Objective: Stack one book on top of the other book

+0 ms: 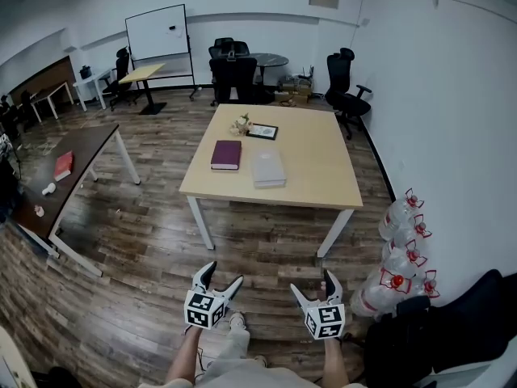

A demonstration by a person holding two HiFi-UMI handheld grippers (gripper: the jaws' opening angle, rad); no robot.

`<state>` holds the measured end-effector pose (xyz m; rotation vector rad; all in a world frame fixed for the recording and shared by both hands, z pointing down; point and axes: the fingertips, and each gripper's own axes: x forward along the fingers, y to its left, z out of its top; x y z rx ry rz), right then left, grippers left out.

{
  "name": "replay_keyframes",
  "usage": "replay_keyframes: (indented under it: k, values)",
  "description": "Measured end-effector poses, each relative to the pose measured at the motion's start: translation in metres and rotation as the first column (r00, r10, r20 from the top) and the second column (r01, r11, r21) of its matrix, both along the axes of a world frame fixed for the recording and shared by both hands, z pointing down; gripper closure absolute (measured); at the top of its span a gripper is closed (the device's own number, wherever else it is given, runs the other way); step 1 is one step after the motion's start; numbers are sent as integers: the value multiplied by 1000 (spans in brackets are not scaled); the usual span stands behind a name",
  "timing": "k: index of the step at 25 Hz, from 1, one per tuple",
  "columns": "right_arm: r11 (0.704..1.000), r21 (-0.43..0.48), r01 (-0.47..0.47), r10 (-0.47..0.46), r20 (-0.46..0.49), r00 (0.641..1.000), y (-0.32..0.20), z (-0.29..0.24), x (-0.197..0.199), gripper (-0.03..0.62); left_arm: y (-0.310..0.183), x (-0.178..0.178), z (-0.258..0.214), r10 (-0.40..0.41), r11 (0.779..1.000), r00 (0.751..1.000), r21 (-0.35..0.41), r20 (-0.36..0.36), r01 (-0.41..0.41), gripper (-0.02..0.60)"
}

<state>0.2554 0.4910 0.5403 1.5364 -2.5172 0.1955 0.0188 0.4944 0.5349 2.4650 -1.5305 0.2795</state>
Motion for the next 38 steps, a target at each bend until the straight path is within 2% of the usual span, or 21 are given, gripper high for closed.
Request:
replay_keyframes:
  k: [8,29,38]
  values:
    - [1000,-3,-18,18,-6,1000,-60,6,-6,155,-65,-4,12,22,1000,1000,-9,-8,-22,213]
    - [996,-2,-92,92,-14,996,-289,-7,-60,160,-309,-57,4,90,996,996,-3,-29,-90,213]
    - [991,7,-134,134,-15,991,-356,-5,-73,161,-383,-70,6,129,992,991,4,-23,-129,213]
